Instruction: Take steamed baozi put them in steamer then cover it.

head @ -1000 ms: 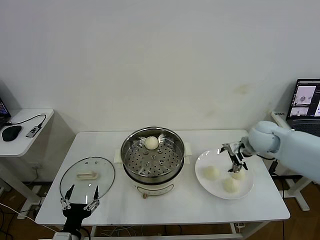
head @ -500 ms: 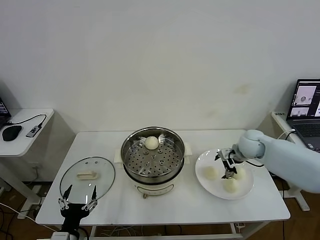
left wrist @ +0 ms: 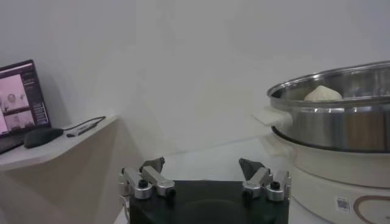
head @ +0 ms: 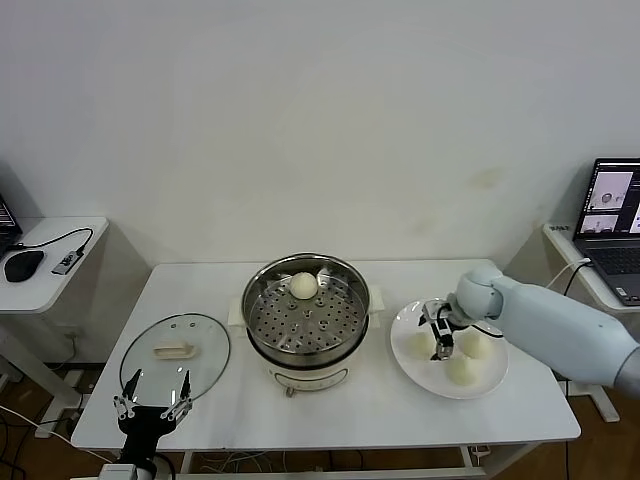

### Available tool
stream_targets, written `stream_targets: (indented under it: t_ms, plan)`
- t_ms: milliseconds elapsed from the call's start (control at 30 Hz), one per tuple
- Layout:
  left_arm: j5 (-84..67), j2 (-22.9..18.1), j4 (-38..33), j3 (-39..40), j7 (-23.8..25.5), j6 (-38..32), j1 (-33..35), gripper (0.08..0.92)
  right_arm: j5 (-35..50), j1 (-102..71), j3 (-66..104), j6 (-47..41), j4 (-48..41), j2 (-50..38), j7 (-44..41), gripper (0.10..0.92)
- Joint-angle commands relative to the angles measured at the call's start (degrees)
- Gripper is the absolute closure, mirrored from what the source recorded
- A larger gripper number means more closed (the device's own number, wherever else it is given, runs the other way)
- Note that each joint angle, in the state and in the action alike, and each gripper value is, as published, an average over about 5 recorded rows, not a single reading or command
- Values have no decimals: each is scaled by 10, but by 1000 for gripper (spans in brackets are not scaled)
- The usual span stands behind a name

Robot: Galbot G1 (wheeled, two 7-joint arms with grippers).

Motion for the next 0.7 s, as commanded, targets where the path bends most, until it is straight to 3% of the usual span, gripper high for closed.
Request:
stream_targets:
  t_ms: [33,467,700]
  plan:
    - [1,2,0,0,0,0,1,177,-5,-16,12,-4,-25,17,-2,217]
    - [3,3,-2,0,0,0,1,177,-4,-2,14,-10,-20,13,-12,429]
    - [2,5,-3,0,1,1,-1,177,46,89,-21,-25,34,-30,-20,448]
